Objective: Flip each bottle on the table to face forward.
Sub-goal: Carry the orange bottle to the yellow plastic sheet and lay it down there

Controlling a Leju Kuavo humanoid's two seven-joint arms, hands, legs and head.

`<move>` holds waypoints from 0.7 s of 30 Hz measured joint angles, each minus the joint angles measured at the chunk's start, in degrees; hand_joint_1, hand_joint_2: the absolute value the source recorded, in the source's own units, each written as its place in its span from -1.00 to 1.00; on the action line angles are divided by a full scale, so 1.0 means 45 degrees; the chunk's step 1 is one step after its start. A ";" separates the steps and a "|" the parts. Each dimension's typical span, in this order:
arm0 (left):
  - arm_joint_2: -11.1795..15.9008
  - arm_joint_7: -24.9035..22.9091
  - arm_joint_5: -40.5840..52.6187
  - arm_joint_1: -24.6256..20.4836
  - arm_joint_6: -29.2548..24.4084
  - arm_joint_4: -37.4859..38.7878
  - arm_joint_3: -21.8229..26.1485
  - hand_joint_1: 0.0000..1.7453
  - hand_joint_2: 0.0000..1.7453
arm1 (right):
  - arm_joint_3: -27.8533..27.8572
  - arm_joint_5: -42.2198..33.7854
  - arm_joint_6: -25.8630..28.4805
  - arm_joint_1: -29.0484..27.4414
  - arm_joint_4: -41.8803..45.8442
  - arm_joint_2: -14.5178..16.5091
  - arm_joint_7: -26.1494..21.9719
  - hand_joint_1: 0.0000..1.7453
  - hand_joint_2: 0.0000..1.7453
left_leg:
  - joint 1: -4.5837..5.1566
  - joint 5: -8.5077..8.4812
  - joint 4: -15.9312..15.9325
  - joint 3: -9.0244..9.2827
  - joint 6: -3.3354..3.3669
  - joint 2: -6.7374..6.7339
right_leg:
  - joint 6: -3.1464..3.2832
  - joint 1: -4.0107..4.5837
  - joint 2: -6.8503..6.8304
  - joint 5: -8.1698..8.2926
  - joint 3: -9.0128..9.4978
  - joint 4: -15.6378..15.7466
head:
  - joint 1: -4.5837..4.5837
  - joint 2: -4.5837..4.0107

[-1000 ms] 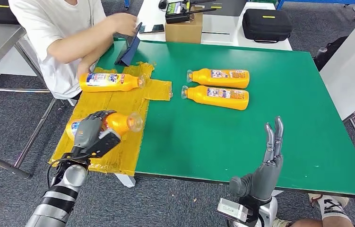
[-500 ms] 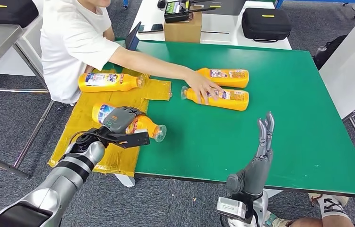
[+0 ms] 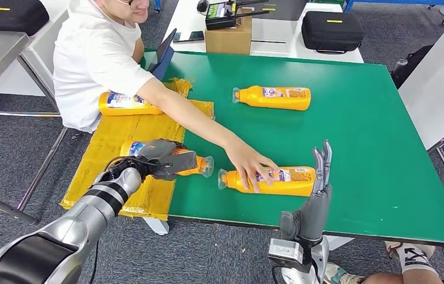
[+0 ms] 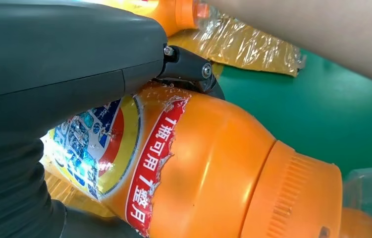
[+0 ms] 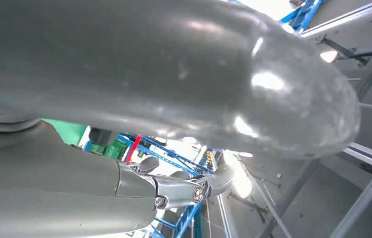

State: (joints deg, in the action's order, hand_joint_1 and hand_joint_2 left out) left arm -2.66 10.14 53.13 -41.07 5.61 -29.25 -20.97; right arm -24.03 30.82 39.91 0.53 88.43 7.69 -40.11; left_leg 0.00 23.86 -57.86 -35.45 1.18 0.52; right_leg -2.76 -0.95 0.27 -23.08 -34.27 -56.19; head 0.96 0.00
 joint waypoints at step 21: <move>-0.0223 0.2391 -0.5335 0.0371 0.2295 0.0067 0.2128 -1.00 1.00 | 0.0063 0.0370 0.0000 0.0241 -0.0857 -0.0058 0.0005 -1.00 -1.00 | -0.0001 -0.0002 0.0000 -0.0001 -0.0001 0.0003 | 0.0000 0.0001 0.0003 -0.0001 -0.0003 -0.0003 | -0.0001 0.0000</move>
State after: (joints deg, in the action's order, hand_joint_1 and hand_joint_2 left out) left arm -3.67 20.90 29.13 -39.40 15.93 -28.94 -11.40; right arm -23.75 32.49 39.91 1.62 84.58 7.43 -40.09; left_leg -0.01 23.85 -57.86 -35.45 1.17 0.54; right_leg -2.76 -0.94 0.28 -23.09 -34.28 -56.20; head 0.96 0.00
